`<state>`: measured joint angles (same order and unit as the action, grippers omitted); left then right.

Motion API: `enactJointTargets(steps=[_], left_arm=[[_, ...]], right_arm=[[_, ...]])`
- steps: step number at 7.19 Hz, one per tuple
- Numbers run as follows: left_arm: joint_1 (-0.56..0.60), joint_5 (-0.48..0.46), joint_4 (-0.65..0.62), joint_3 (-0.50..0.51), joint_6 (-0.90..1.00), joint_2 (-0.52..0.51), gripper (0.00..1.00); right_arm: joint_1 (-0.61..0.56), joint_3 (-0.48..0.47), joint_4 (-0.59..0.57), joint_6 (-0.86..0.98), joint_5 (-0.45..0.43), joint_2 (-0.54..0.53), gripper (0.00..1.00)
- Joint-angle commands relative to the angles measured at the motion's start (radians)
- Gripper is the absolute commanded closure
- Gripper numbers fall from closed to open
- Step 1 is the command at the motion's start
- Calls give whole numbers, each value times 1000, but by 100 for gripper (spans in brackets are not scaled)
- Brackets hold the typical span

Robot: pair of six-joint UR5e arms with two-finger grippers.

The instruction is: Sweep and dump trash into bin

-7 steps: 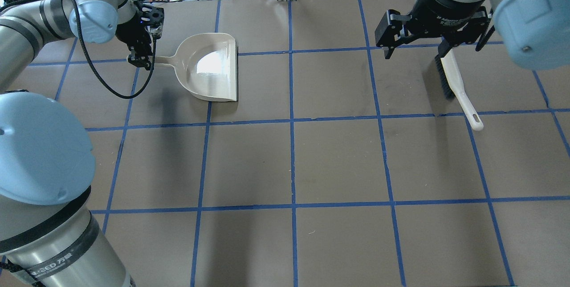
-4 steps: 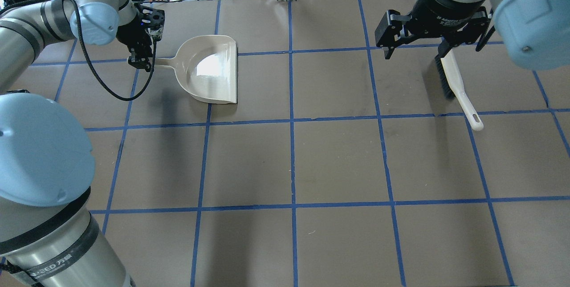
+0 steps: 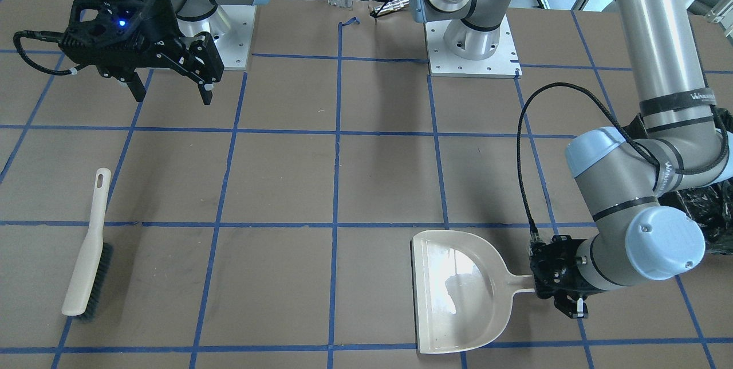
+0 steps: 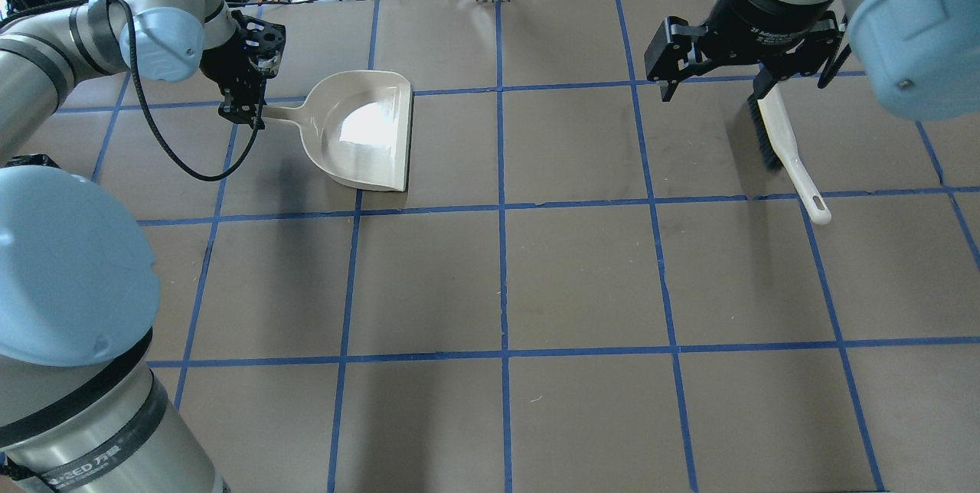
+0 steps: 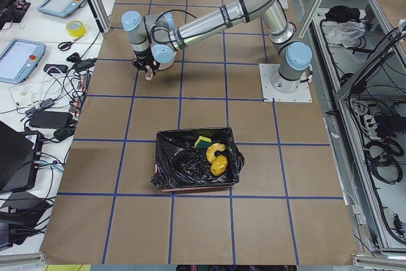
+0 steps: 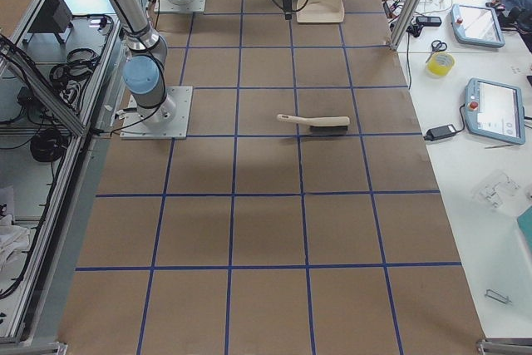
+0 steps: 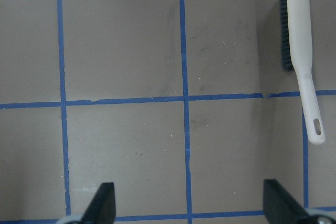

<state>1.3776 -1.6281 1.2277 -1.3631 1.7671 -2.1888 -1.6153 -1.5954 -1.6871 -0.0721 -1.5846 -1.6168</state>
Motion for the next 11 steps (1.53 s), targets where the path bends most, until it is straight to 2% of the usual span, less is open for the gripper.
enactJointTargets(steps=[1, 2, 3, 5, 7, 10, 11], left_arm=[[-2, 1, -4, 4, 3, -6, 55], [1, 1, -4, 2, -21, -5, 27], [3, 13, -4, 12, -29, -2, 23], [58, 28, 37, 56, -200, 53, 23], [135, 19, 200, 142, -405, 148, 23], [175, 27, 411, 131, -671, 334, 23], [175, 18, 482, 130, -815, 387, 23]], right_arm=[[0, 0, 1, 0, 0, 0, 0], [0, 0, 1, 0, 0, 0, 0], [0, 0, 0, 0, 0, 2, 0], [0, 0, 0, 0, 0, 2, 0], [0, 0, 0, 0, 0, 2, 0], [0, 0, 0, 0, 0, 2, 0], [0, 0, 0, 0, 0, 0, 0]])
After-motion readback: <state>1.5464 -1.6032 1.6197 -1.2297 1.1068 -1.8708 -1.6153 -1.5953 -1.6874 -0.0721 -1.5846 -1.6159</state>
